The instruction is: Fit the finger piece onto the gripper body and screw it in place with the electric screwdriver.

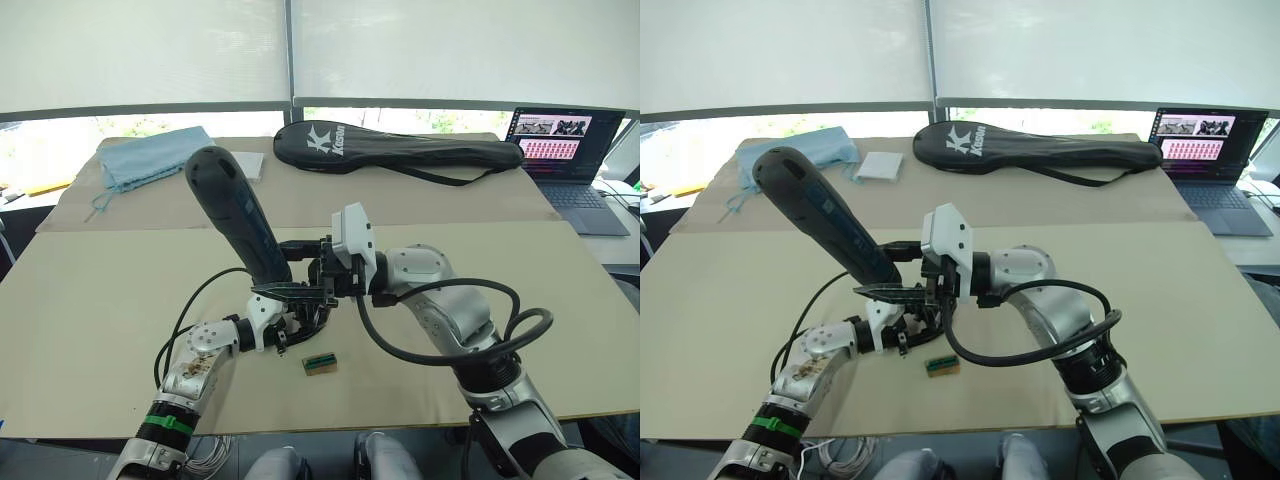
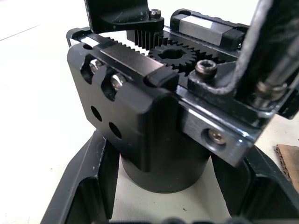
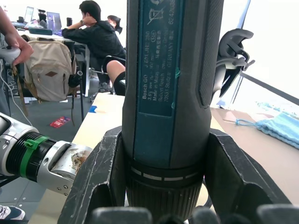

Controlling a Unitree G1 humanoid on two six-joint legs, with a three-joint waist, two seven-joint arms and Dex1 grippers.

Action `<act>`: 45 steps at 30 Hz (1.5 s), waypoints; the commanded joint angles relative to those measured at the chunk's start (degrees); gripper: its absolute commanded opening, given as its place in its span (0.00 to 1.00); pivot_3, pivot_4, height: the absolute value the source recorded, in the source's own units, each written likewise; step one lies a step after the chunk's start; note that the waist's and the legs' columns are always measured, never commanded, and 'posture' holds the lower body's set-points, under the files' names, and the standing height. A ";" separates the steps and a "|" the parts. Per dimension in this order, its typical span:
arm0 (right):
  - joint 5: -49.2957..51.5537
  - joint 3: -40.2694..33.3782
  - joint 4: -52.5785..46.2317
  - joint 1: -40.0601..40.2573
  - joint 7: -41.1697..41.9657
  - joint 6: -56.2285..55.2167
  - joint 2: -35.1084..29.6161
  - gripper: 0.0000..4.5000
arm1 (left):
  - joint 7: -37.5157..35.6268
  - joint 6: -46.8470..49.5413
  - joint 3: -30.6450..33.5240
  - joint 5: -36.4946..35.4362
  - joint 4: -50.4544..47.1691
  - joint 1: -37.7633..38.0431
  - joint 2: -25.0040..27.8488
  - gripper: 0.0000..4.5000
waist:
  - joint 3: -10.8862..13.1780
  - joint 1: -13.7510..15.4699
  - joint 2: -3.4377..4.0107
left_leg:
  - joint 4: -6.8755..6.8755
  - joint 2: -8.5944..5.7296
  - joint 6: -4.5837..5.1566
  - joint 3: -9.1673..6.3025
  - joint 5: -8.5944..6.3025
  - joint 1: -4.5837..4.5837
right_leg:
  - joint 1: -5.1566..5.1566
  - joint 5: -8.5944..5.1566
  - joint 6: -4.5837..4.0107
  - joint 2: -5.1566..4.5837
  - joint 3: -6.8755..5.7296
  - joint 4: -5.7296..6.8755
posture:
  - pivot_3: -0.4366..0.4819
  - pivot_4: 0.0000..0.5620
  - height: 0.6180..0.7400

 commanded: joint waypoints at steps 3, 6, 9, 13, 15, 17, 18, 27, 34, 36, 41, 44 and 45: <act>-3.60 2.66 3.52 2.92 0.25 1.92 -1.50 0.43 | -1.24 2.12 -2.14 0.95 0.69 2.05 0.66 0.51 | -0.01 0.01 0.01 | -0.01 0.00 0.01 0.00 -0.01 0.00 | 0.00 0.00 0.00 0.00 0.00 -0.01 | 0.48 0.27 1.00; -3.53 2.36 3.70 2.86 -0.05 1.86 -1.31 0.43 | -1.24 2.35 -2.16 0.89 0.41 2.21 0.72 0.51 | -0.01 0.02 0.01 | -0.03 0.01 0.03 0.00 -0.02 0.00 | -0.01 0.00 0.00 0.00 0.01 -0.01 | 0.48 0.27 1.00; -3.09 1.24 4.36 2.42 -0.60 1.99 -1.12 0.43 | -1.23 2.46 -2.15 0.86 0.39 2.22 0.70 0.51 | -0.01 0.03 0.01 | -0.04 0.01 0.03 0.00 -0.03 -0.01 | -0.01 0.00 0.00 0.00 0.01 -0.02 | 0.48 0.27 1.00; -2.52 -0.58 5.78 1.44 -0.64 2.05 -1.51 0.43 | -1.19 2.51 -2.07 0.82 0.52 2.09 0.66 0.51 | -0.01 0.07 0.01 | -0.04 0.01 0.04 0.00 -0.04 -0.02 | -0.02 0.00 0.00 0.00 0.01 -0.03 | 0.48 0.27 1.00; -2.56 -0.88 6.19 1.27 -0.39 1.91 -1.79 0.43 | -1.15 2.51 -2.03 0.82 0.57 2.05 0.64 0.51 | -0.01 0.07 0.01 | -0.04 0.01 0.05 0.00 -0.04 -0.03 | -0.03 0.00 0.00 0.00 0.01 -0.03 | 0.48 0.27 1.00; -2.61 -0.96 6.29 1.33 -0.18 1.83 -1.92 0.43 | -1.10 2.49 -2.02 0.82 0.56 2.07 0.61 0.51 | -0.01 0.08 0.01 | -0.04 0.01 0.06 0.00 -0.05 -0.03 | -0.03 0.00 0.00 0.00 0.01 -0.03 | 0.48 0.27 1.00; -2.65 -0.96 6.33 1.34 -0.11 1.84 -1.90 0.43 | -1.10 2.50 -1.98 0.80 0.58 2.04 0.62 0.51 | -0.01 0.08 0.01 | -0.05 0.02 0.07 0.00 -0.06 -0.03 | -0.03 0.00 0.00 0.00 0.01 -0.03 | 0.48 0.27 1.00; -2.79 -0.78 6.11 1.70 -0.12 2.00 -1.68 0.43 | -0.93 2.53 -2.01 0.84 0.50 2.07 0.54 0.51 | -0.01 0.12 0.01 | -0.06 0.02 0.09 0.00 -0.08 -0.03 | -0.03 0.00 0.00 -0.01 0.02 -0.04 | 0.48 0.27 1.00; -1.91 -1.52 4.93 0.59 0.27 2.09 -1.67 0.43 | -0.75 2.48 -2.15 0.94 0.70 1.99 0.32 0.51 | -0.01 0.17 0.01 | -0.08 0.03 0.06 0.00 -0.10 -0.05 | -0.05 0.00 0.00 -0.01 0.02 -0.05 | 0.48 0.27 1.00; -0.18 -2.80 3.68 -0.44 0.85 1.87 -1.21 0.43 | -0.62 2.47 -2.13 1.00 0.93 1.87 0.23 0.51 | -0.01 0.20 0.01 | -0.08 0.03 0.06 0.00 -0.10 -0.06 | -0.06 0.00 0.00 -0.01 0.02 -0.05 | 0.48 0.27 1.00; 6.13 -7.71 -0.66 -3.64 2.52 3.06 -0.95 0.43 | 0.13 2.38 -1.92 1.41 1.55 1.68 0.14 0.51 | 0.09 0.46 -0.03 | -0.09 0.03 0.08 0.00 -0.10 -0.19 | -0.19 0.00 0.00 -0.01 0.01 -0.06 | 0.48 0.27 1.00; 8.30 -9.43 -1.98 -4.63 3.56 3.03 -0.89 0.43 | 0.55 2.46 -1.83 1.53 1.71 1.68 0.13 0.51 | 0.26 0.57 -0.09 | -0.10 0.02 0.12 0.00 -0.09 -0.45 | -0.43 0.00 -0.01 -0.02 0.02 -0.08 | 0.48 0.27 1.00; 8.48 -9.60 -2.13 -4.71 4.01 2.90 -1.02 0.43 | 0.70 2.43 -1.82 1.59 1.80 1.68 0.10 0.51 | 0.26 0.60 -0.09 | -0.10 0.01 0.11 0.00 -0.07 -0.62 | -0.61 0.01 -0.01 -0.02 0.02 -0.06 | 0.48 0.27 1.00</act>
